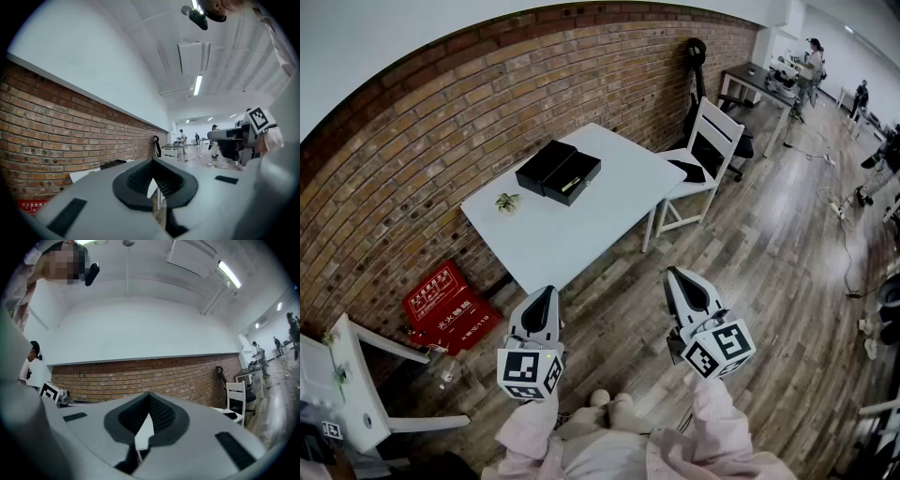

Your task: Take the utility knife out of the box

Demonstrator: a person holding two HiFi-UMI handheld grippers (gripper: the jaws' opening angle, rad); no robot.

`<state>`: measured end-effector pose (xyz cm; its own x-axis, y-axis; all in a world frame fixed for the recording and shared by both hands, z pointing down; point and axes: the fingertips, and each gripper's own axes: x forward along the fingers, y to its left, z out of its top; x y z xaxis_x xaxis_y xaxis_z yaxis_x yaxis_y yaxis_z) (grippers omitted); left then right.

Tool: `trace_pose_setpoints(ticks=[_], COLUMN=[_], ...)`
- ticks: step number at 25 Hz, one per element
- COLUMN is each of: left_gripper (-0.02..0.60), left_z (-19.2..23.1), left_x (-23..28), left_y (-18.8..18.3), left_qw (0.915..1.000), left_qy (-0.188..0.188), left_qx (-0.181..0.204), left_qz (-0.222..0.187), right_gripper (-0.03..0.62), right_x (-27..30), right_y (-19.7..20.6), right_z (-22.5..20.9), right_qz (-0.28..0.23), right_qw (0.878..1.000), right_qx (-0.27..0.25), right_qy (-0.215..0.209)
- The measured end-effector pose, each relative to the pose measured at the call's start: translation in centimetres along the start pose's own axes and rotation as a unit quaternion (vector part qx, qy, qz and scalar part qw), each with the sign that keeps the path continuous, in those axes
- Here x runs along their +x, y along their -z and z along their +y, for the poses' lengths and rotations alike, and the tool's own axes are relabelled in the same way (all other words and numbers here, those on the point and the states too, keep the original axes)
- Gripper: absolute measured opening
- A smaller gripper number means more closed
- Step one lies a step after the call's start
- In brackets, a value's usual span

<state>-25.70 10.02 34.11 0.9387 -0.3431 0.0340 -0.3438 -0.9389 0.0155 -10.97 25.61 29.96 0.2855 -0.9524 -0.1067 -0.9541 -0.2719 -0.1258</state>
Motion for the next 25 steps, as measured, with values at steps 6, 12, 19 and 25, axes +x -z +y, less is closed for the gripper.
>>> trace_pose_setpoints(ticks=[6,12,19,25], left_gripper=[-0.009,-0.009,-0.009,-0.009], left_z=[-0.4,-0.9,-1.7,-2.5], left_x=[0.5,1.3,2.2,3.3], left_y=[-0.1,-0.2,-0.2,-0.2], left_qw=[1.0,1.0,0.9999,0.9998], left_qy=[-0.002,-0.005,-0.01,-0.012], left_qx=[-0.005,-0.005,-0.008,-0.011], left_qz=[-0.001,-0.003,-0.007,-0.008], right_gripper=[0.002,0.003,0.081,0.125], right_x=[-0.3,-0.6,-0.7,-0.4], right_y=[0.0,-0.2,0.5,0.8], right_z=[-1.0,-2.4,-4.3,-6.0], right_qz=[-0.007,-0.017,-0.017,-0.017], right_qw=[1.0,1.0,1.0,1.0], right_qx=[-0.002,-0.004,0.001,0.005], right_qy=[0.01,0.01,0.015,0.014])
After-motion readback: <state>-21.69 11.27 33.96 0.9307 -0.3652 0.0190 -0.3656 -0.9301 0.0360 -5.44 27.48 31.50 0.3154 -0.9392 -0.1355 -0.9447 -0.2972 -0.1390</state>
